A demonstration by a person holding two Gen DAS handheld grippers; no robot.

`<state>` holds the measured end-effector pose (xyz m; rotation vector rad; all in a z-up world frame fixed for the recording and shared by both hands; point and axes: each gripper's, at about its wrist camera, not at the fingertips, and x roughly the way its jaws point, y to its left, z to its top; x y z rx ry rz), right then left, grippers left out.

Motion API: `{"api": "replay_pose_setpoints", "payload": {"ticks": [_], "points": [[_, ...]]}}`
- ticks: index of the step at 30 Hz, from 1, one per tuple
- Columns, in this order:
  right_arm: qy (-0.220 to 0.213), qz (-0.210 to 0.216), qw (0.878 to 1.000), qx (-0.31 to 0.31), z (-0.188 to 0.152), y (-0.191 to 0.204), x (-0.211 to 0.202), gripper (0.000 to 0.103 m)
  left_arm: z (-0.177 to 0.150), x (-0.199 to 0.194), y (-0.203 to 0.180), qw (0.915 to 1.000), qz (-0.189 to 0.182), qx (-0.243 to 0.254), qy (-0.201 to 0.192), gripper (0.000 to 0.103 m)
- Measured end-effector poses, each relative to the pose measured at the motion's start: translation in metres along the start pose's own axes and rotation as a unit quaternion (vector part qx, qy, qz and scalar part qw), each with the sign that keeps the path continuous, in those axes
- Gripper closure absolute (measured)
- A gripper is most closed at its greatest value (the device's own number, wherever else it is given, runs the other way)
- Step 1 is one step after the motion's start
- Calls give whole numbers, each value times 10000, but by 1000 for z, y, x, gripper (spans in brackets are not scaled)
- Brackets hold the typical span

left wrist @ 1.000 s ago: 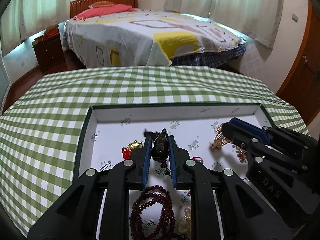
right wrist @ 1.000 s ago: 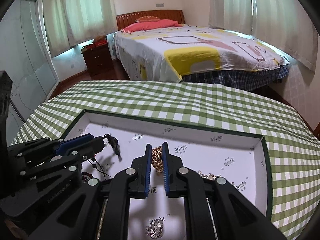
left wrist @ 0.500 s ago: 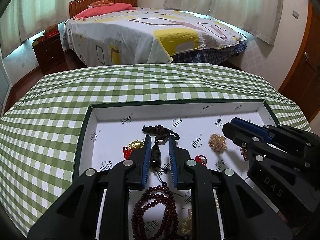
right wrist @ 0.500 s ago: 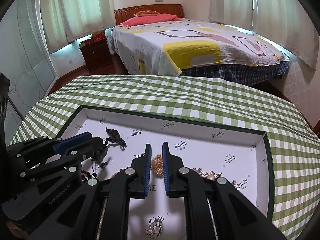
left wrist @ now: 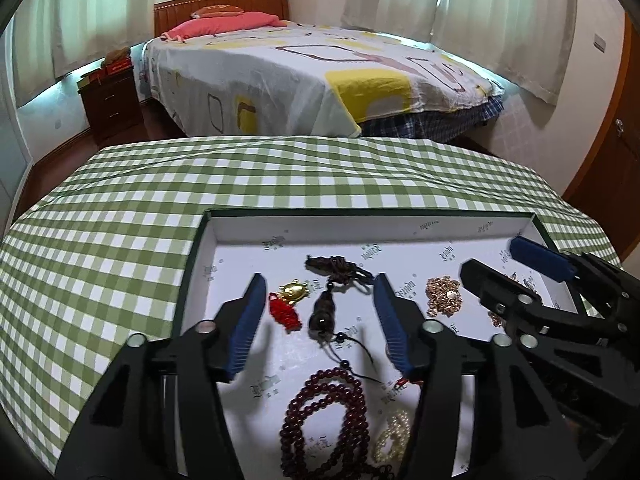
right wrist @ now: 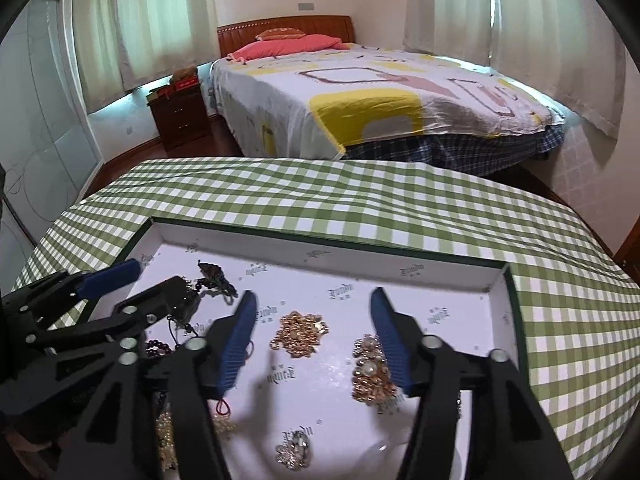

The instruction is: Organize jewelry

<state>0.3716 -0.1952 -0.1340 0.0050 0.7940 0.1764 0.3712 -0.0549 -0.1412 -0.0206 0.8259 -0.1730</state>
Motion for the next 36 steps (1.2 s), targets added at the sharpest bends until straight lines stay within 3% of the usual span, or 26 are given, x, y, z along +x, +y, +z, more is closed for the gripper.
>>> {"api": "replay_pose_setpoints", "payload": {"ticks": [7,16,22,33,36], "points": [[-133,-161,9998,-26,-6,-1,-21,26,-10,-30,6,9997,56,-40,-220,31],[-168,-417,9988,181,-27,-10,-51,20,-31,-76,2,9980,153,28,-609,13],[-138,-563,9979,306,-49,-16,-72,19,-50,-104,-4,9965,329,156,-746,10],[-142,-671,9959,585,-93,-24,-109,19,-93,-138,-10,9939,840,378,-609,9],[-191,-677,9959,563,-102,-21,-123,19,-103,-152,-9,9945,791,335,-593,9]]}}
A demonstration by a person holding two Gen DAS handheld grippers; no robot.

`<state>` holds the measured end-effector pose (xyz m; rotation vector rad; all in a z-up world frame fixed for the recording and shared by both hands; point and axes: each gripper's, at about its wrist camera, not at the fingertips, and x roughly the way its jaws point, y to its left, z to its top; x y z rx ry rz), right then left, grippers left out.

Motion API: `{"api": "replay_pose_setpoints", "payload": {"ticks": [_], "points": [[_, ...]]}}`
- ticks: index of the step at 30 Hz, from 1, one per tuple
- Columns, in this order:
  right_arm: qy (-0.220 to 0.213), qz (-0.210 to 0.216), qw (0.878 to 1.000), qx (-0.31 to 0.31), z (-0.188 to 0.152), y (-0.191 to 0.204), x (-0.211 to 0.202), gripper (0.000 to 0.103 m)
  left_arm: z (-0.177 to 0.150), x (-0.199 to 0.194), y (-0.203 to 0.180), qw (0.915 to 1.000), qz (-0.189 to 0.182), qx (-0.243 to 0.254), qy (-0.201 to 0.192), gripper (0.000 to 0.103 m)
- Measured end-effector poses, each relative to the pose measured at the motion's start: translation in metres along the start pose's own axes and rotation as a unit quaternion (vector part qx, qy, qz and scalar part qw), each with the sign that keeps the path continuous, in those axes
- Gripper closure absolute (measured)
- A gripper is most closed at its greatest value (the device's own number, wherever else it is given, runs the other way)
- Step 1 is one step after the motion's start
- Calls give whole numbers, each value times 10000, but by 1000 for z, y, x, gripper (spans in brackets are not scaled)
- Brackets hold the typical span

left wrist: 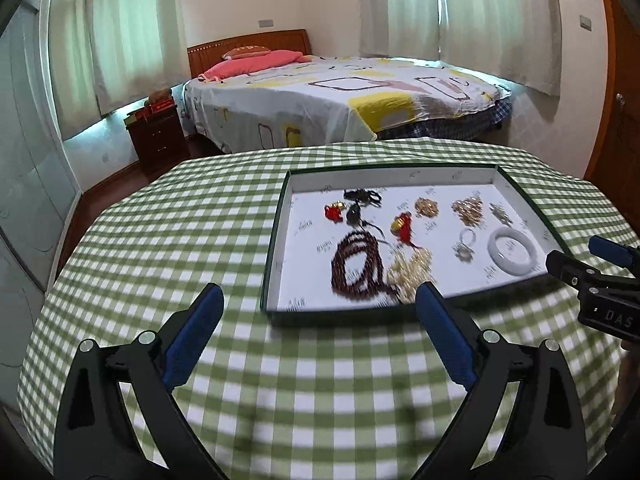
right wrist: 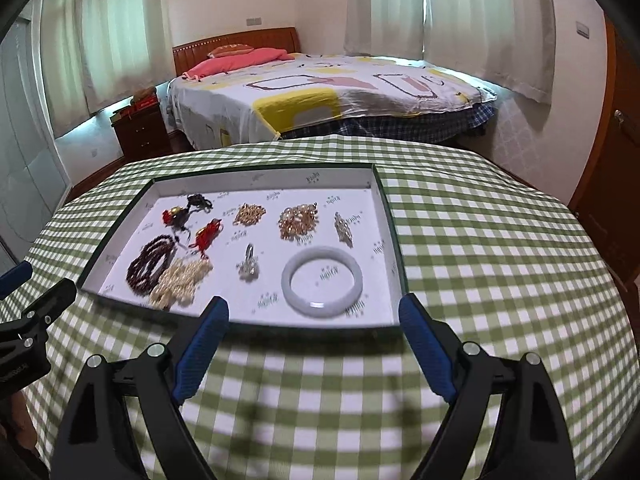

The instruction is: Organize jewelry

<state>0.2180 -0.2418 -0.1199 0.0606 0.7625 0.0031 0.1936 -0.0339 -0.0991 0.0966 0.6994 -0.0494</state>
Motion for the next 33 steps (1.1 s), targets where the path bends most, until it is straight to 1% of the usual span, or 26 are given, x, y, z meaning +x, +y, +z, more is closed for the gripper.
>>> {"api": "replay_pose_setpoints", "payload": {"ticks": [5,9,16,21,27,33], "points": [[-173,79,9998,7,-7,3,-30,19,-4,-31,5,9998,-72,-159,-114,9],[-388,112,9992,-20,-7,9,-59,19,-6,-60,9,9991,-24,-247,-338,9],[-747,210,9970,-39,-10,17,-106,18,-12,-103,21,9973,5,-505,-535,9],[-1046,212,9943,-70,-12,20,-136,18,-13,-126,27,9958,61,-597,-694,9],[-1248,144,9920,-147,-12,23,-154,18,-15,-147,26,9944,25,-576,-887,8],[-1290,129,9914,-174,-15,25,-158,18,-17,-155,25,9939,-9,-568,-946,8]]}}
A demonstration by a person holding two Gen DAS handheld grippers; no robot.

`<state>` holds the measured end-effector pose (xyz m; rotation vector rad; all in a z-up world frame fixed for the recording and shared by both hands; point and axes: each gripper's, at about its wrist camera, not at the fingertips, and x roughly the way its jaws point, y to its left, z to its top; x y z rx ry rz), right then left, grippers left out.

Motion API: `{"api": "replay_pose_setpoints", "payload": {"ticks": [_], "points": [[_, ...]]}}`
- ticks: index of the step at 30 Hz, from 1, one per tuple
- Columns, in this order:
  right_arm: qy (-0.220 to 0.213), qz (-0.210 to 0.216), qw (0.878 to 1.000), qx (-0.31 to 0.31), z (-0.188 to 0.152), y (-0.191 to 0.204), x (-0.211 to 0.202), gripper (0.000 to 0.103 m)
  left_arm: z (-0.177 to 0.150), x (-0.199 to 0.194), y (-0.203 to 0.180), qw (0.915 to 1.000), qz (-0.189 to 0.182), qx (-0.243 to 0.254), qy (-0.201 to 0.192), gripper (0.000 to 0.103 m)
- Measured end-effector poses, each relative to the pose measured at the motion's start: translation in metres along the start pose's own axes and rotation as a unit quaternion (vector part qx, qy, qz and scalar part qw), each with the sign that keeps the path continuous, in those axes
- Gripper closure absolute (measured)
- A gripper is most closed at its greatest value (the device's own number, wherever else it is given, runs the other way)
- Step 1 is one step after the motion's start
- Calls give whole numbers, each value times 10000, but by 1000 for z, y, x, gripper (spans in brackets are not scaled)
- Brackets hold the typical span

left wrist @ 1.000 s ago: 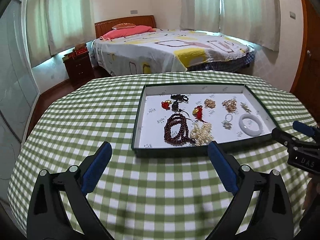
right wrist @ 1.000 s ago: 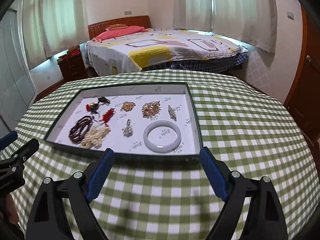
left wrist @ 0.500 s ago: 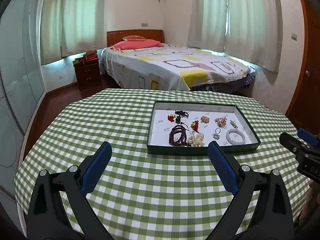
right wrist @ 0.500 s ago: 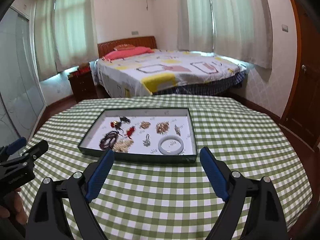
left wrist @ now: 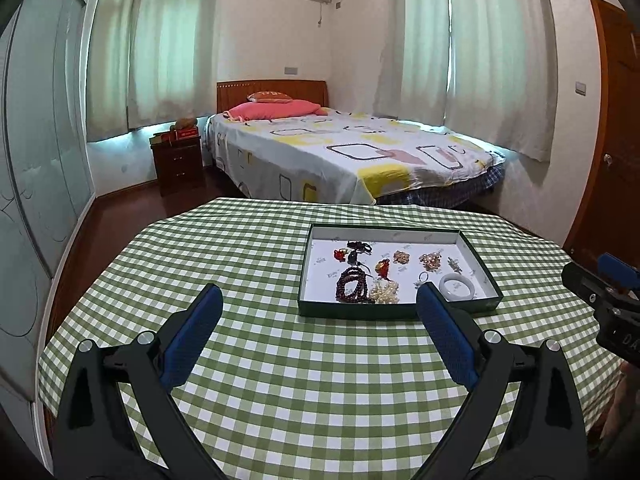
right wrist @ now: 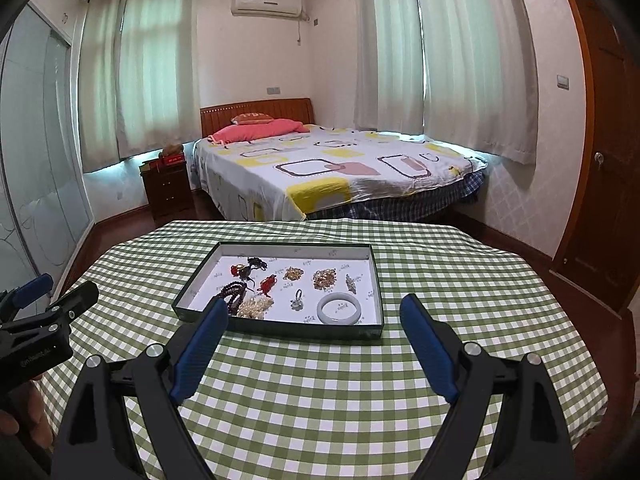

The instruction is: Organize jewelry

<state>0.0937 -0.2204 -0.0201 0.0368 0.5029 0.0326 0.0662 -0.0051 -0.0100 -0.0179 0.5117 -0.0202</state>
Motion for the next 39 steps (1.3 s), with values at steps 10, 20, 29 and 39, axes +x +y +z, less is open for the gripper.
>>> {"api": "replay_pose_setpoints", "payload": {"ticks": [10,20,29,39], "points": [[-52,-14,10000,-9,-4,1,-7,18,-2,-9,1,10000,-52,3,-49,8],[-22,-17,10000,-19,-7,2,-9,18,-2,-13,-3,9998,-158,46,-114,4],[-45,-17,10000,-21,-7,1,-11,18,-2,-15,-4,9997,-204,80,-128,4],[-75,-23,10000,-18,-5,0,-13,18,-3,-17,-4,9997,-185,85,-140,4]]}}
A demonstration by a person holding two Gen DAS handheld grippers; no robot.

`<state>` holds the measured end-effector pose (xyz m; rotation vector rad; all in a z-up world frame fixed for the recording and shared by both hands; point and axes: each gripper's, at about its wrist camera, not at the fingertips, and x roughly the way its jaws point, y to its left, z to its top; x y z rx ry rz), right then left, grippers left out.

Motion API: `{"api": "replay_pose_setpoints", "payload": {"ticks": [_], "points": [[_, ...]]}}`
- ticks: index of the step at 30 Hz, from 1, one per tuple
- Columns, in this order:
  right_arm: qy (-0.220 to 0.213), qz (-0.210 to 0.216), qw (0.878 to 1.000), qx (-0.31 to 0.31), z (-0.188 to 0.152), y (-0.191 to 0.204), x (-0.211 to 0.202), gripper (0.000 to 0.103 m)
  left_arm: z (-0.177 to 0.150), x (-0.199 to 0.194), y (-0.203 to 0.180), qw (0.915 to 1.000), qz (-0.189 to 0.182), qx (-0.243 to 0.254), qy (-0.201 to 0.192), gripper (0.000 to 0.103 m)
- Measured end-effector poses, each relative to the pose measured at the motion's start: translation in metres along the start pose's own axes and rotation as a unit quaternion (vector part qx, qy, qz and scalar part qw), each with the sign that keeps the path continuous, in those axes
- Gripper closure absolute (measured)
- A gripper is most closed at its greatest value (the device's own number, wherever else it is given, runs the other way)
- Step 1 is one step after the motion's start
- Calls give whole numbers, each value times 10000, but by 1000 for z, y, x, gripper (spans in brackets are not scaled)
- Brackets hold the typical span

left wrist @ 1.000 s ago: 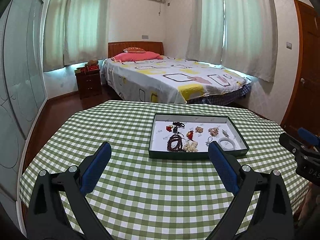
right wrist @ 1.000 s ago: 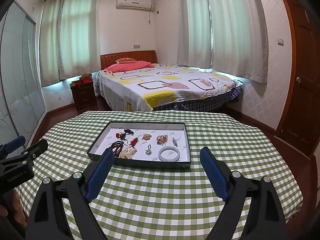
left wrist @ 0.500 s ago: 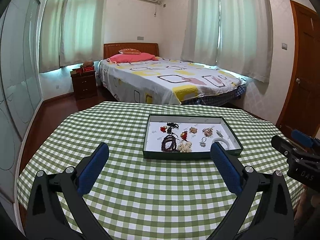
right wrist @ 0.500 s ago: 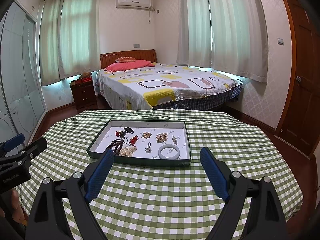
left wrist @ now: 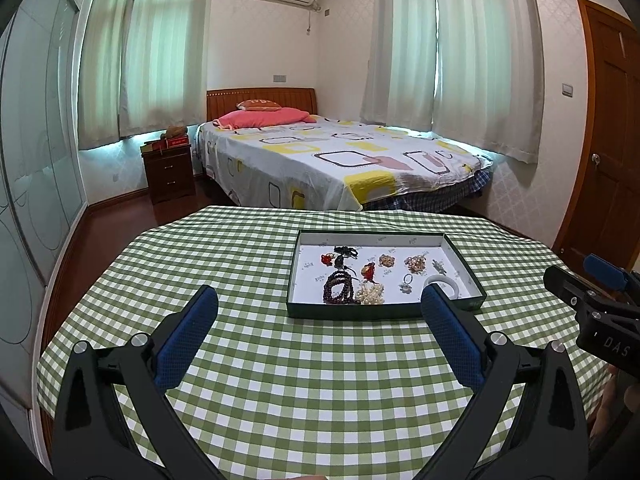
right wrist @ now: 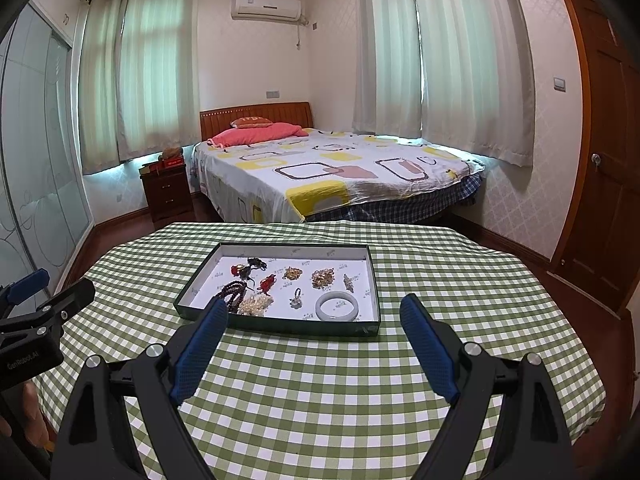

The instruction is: Organize jewelry

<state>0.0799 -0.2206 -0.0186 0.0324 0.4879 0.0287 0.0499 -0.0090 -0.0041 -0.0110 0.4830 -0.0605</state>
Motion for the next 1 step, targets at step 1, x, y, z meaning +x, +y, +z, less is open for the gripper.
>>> {"api": "replay_pose_setpoints", "payload": {"ticks": [1], "points": [[-1,1,10000,-1,0,0,0,18,0,0,0,10000,14,17,-6,4]]}}
